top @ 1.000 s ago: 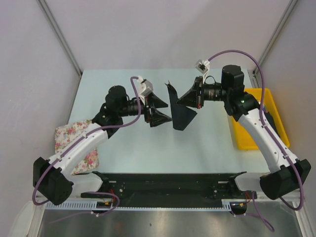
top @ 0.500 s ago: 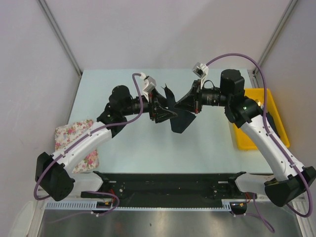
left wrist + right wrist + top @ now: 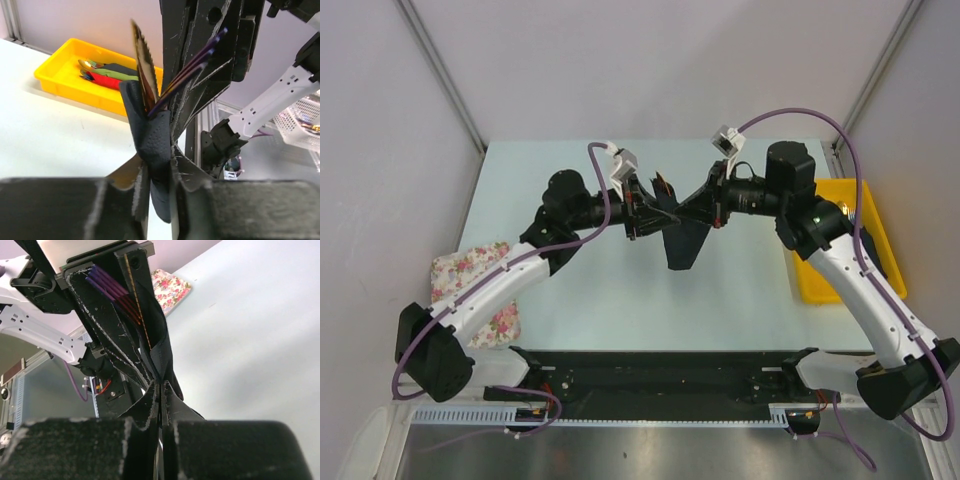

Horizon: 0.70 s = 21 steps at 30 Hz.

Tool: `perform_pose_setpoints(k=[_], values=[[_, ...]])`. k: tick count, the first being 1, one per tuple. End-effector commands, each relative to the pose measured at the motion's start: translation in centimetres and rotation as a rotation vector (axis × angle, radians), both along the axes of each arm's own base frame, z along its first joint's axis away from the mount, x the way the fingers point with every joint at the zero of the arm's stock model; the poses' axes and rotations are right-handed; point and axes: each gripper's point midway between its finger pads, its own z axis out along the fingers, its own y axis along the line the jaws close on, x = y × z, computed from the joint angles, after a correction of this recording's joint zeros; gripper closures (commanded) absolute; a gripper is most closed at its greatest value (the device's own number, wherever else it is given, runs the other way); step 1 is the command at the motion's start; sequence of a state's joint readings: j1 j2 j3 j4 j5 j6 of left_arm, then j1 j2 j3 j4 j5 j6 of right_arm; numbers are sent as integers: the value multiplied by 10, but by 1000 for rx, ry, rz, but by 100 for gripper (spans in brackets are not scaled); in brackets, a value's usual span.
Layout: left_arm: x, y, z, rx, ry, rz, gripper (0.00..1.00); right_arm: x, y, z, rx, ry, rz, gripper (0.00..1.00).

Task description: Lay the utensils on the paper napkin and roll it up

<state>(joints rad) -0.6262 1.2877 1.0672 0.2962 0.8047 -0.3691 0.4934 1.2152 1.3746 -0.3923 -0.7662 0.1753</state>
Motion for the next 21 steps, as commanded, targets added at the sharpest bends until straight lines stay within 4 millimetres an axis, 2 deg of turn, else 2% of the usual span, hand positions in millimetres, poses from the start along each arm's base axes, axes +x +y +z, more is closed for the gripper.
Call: perform_pose_setpoints(k=[1, 4, 6, 7, 8, 9, 11, 12, 14, 18, 21], values=[[-5, -5, 19, -26, -38, -48, 87, -8, -3, 52, 93, -149, -6, 100], [-13, -4, 26, -49, -72, -91, 99, -10, -3, 53, 98, -149, -4, 100], [-21, -2, 27, -60, -63, -154, 100, -9, -4, 53, 95, -146, -8, 96], [-30, -1, 31, -77, -89, -224, 100, -9, -4, 51, 90, -146, -11, 88], [-30, 1, 32, -81, -84, -236, 100, -9, -5, 51, 88, -147, -12, 81], [-30, 3, 36, -94, -77, -240, 100, -9, -7, 51, 84, -145, -16, 68], [-26, 8, 41, -105, -80, -231, 100, -6, -13, 51, 76, -157, -29, 52], [-24, 10, 43, -107, -86, -222, 100, -6, -16, 50, 67, -150, -35, 37], [-18, 16, 51, -117, -91, -195, 100, -4, -26, 51, 54, -164, -48, 26], [-9, 25, 61, -128, -106, -150, 100, -13, -40, 36, -17, -138, -35, 21], [-6, 30, 67, -133, -122, -137, 100, -28, -47, 27, -49, -116, -3, 19]])
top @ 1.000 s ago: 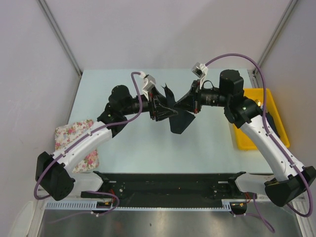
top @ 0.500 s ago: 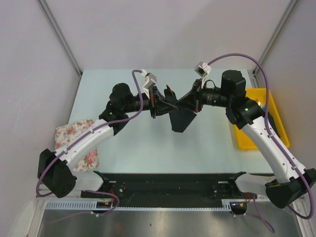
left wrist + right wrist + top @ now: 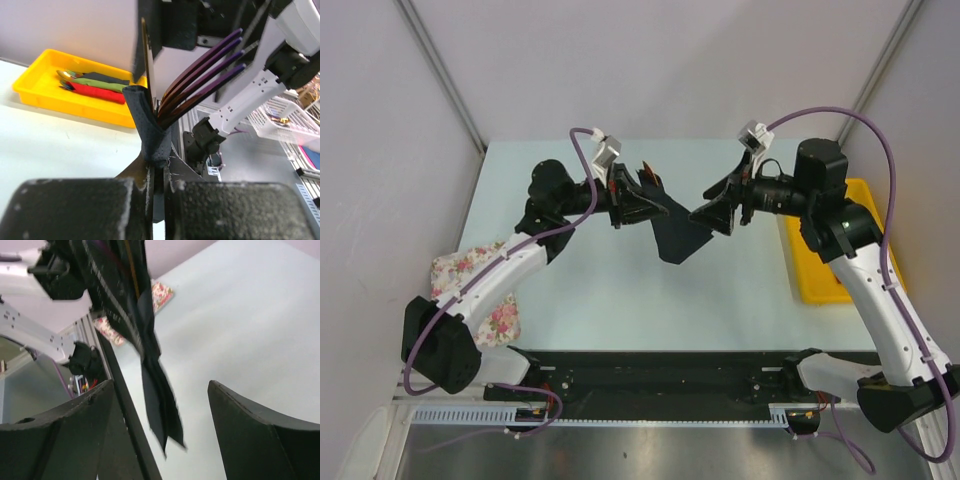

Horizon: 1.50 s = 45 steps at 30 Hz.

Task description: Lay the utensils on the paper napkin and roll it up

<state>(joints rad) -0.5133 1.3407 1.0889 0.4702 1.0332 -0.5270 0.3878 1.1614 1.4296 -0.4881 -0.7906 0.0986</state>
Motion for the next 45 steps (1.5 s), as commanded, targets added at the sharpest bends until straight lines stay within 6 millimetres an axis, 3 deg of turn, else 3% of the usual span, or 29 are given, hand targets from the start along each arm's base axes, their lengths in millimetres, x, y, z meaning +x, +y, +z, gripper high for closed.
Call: perform_pose_setpoints(k=[1, 6, 8, 15, 16, 19, 20, 21, 22, 31, 38, 41, 44, 45], values=[[-11, 13, 51, -82, -139, -8, 100, -35, -12, 3, -53, -47, 79, 18], [-18, 15, 52, -75, -153, -34, 100, -43, -21, -23, -155, -44, 113, 19], [-23, 16, 51, -73, -155, -51, 100, -42, -22, -31, -173, -32, 115, 26], [-31, 17, 56, -97, -169, -73, 100, -35, -20, -46, -198, -40, 129, 36], [-32, 17, 57, -99, -168, -78, 100, -32, -19, -47, -199, -37, 134, 40], [-37, 16, 57, -100, -165, -90, 100, -30, -14, -43, -176, -37, 154, 69], [-38, 16, 58, -101, -163, -92, 100, -28, -12, -41, -168, -38, 155, 88], [-39, 16, 57, -101, -162, -93, 100, -27, -11, -40, -164, -43, 154, 98], [-39, 17, 58, -102, -161, -92, 100, -25, -10, -40, -161, -42, 152, 100], [-57, 13, 70, -132, -184, -135, 100, 4, 10, -48, -125, -24, 129, 100], [-41, 7, 70, -150, -129, -81, 100, 4, 39, -53, -95, -5, 181, 100], [-12, 7, 66, -132, -55, 32, 100, 13, 35, -51, -110, -13, 132, 96], [32, 15, 57, -122, 16, 207, 100, 37, 15, -43, -114, -17, 6, 86], [47, 19, 56, -121, 52, 275, 100, 50, 1, -39, -108, -4, -66, 70]])
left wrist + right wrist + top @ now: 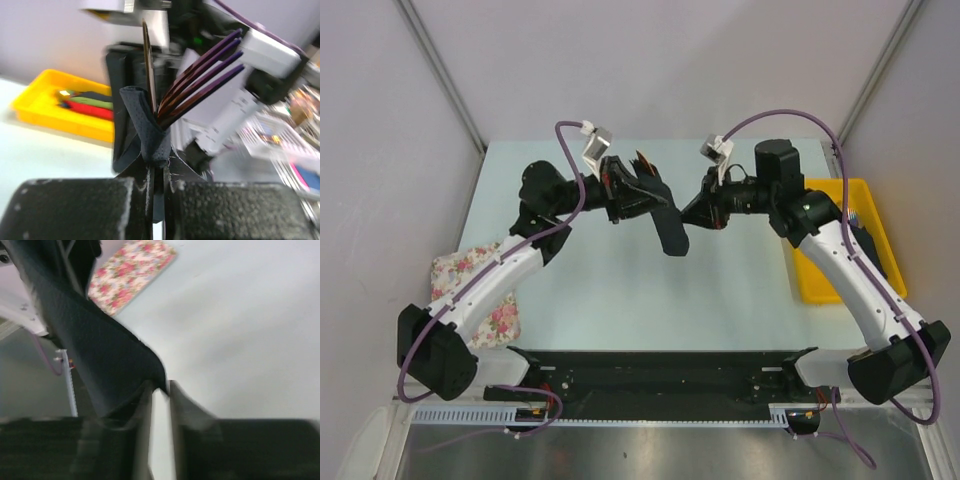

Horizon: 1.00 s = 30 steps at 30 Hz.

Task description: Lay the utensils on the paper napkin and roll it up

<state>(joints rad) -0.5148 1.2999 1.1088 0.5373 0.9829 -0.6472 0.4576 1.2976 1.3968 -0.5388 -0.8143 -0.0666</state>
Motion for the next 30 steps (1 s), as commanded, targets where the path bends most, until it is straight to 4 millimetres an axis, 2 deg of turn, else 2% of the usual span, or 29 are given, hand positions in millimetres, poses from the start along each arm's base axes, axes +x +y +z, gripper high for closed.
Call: perform_pose_setpoints(k=[1, 3, 4, 7, 10, 14, 16, 17, 20, 24, 30], values=[[67, 15, 13, -38, 74, 276, 100, 47, -36, 29, 20, -75, -242, 61], [83, 19, 11, -37, 114, 323, 100, 57, -48, 45, 29, -105, -299, 40], [92, 21, 11, -43, 125, 355, 100, 64, -58, 50, 26, -120, -343, 36], [109, 22, 5, -25, 167, 405, 100, 70, -70, 67, 31, -182, -423, 32], [121, 22, 1, -18, 186, 431, 100, 65, -70, 80, 67, -248, -422, 32], [121, 17, 6, -36, 196, 401, 100, 56, -48, 76, 64, -263, -338, 30], [121, 15, 9, -48, 190, 381, 100, 53, -39, 71, 71, -250, -294, 26], [120, 14, 10, -51, 190, 373, 100, 56, -35, 64, 67, -237, -281, 25], [118, 12, 14, -65, 184, 352, 100, 59, -20, 60, 79, -251, -237, 21], [118, 12, 21, -75, 175, 344, 100, 57, -1, 54, 98, -261, -178, 22], [114, 8, 25, -88, 167, 297, 100, 62, 13, 41, 94, -268, -135, 28]])
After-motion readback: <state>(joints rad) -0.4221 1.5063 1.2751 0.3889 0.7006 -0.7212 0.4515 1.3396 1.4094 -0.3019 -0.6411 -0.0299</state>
